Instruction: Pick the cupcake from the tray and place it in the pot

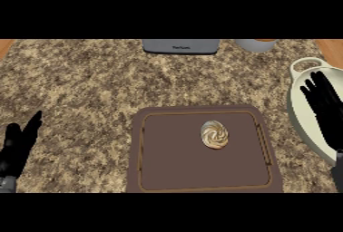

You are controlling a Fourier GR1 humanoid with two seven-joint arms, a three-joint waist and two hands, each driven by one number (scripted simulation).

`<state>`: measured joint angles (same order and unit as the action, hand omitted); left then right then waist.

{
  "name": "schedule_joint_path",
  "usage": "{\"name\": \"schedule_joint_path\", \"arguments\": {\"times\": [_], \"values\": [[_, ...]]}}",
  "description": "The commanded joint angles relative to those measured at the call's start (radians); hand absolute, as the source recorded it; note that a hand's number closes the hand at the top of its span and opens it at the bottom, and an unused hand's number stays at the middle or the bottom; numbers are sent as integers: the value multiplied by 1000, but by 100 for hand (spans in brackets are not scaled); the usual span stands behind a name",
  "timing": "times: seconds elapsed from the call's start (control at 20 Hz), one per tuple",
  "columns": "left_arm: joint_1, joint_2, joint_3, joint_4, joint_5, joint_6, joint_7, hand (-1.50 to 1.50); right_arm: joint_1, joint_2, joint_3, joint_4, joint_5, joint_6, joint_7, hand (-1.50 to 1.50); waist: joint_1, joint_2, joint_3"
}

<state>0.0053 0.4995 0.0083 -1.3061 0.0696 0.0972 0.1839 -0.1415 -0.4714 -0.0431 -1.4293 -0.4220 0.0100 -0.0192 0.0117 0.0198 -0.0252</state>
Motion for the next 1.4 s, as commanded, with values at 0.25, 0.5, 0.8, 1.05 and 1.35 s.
{"name": "schedule_joint_path", "arguments": {"times": [0.25,0.5,0.8,1.05,1.35], "values": [[-227,-161,39,-228,100,91,-66,0,-162,4,-16,44,169,-142,-130,150,6,-19,26],[-202,-190,30,-273,122,94,-21,0,-38,71,81,98,457,-380,-292,-150,-1,-19,27],[-212,-194,57,-289,111,103,24,0,59,75,120,-129,487,-336,-329,-150,-18,-22,25],[-135,-231,19,-327,79,119,-22,0,48,-107,173,-329,497,-160,28,-150,-19,-26,23],[-193,-225,9,-313,71,112,6,0,-104,-217,309,-352,527,61,346,-150,-2,-21,21]]}}
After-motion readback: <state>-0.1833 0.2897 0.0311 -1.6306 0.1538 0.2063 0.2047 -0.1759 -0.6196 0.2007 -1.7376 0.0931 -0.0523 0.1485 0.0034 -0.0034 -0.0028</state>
